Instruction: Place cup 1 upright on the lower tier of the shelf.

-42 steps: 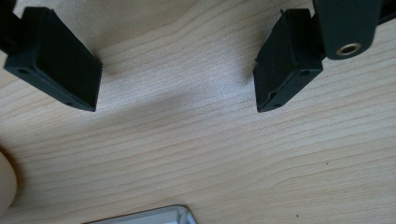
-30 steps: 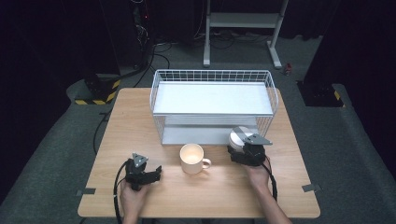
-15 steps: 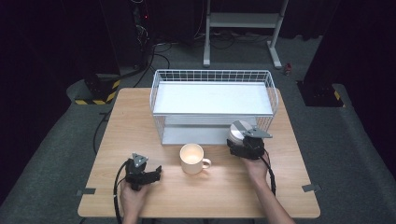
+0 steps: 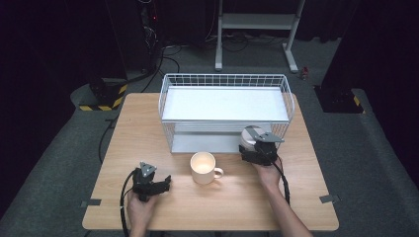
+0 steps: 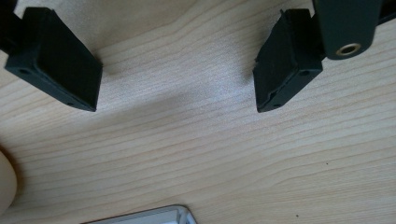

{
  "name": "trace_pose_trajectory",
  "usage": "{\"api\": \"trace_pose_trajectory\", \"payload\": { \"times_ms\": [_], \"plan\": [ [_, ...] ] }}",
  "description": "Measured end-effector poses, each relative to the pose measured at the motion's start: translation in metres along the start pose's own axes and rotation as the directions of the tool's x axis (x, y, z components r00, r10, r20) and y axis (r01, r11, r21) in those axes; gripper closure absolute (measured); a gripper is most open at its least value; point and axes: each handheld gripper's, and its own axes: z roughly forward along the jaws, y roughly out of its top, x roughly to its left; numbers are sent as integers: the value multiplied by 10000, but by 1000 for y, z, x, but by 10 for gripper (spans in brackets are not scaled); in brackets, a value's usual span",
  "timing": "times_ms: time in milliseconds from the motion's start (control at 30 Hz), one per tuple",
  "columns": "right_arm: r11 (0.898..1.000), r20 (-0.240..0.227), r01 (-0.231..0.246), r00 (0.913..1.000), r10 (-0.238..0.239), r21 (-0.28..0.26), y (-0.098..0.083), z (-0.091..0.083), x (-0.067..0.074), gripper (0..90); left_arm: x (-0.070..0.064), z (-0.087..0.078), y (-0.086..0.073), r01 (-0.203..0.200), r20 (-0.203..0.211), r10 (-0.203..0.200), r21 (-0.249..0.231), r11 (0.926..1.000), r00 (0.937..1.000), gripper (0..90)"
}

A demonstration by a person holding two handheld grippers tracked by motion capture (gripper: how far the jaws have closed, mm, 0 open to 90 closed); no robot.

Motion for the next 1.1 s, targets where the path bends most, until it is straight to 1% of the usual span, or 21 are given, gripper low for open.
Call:
{"api": "trace_pose_trajectory", "payload": {
  "times_ms": [67, 100, 233, 367, 500, 567, 600, 700, 800, 833, 933, 1067, 1100],
  "plan": [
    [10000, 83, 88, 9999, -88, 47, 1, 2, 1, 186, 0, 0, 0, -2, 0, 2, 1, 10000, 10000, 159],
    [9994, 162, 344, 9993, -343, -42, 2, 4, 0, 186, 0, 0, 0, -2, 1, 2, -1, 10000, 10000, 159],
    [9991, 227, 395, 9990, -391, -177, 1, 7, -1, 187, 0, 0, 0, 0, -2, 0, 0, 10000, 10000, 159],
    [9992, 250, 297, 9993, -290, -272, 1, 9, -2, 187, 0, 0, 0, -1, -3, 1, -1, 10000, 10000, 159],
    [9989, 251, 315, 9992, -306, -350, 1, 11, -4, 187, 0, 0, 0, -2, -3, 2, -2, 10000, 10000, 159],
    [9992, 261, 316, 9992, -311, -224, 4, 13, -5, 186, 0, 0, 0, -1, -2, 1, -1, 10000, 10000, 159],
    [9996, 270, 229, 9994, -224, -187, 5, 13, -5, 187, 0, 0, 0, 35, -10, -35, -30, 10000, 10000, 158],
    [9994, 305, 295, 9991, -288, -204, 6, 16, -6, 187, 0, 0, 0, 32, -10, -32, -30, 10000, 10000, 158],
    [9996, 308, 234, 9993, -229, -172, 8, 18, -7, 187, 0, 0, 0, 33, -9, -33, -30, 10000, 10000, 159],
    [9992, 343, 312, 9990, -304, -250, 8, 19, -9, 187, 0, 0, 0, 33, -12, -33, -28, 10000, 10000, 159],
    [9995, 340, 219, 9992, -211, -236, 8, 19, -9, 187, 0, 0, 0, 31, -13, -31, -29, 10000, 10000, 159],
    [9996, 329, 204, 9993, -198, -202, 8, 19, -9, 184, 0, 0, 0, 30, -12, -30, -27, 10000, 10000, 159],
    [9994, 301, 268, 9992, -262, -213, 8, 19, -9, 182, 0, 0, 0, 33, -14, -33, -32, 10000, 10000, 159]
  ]
}}
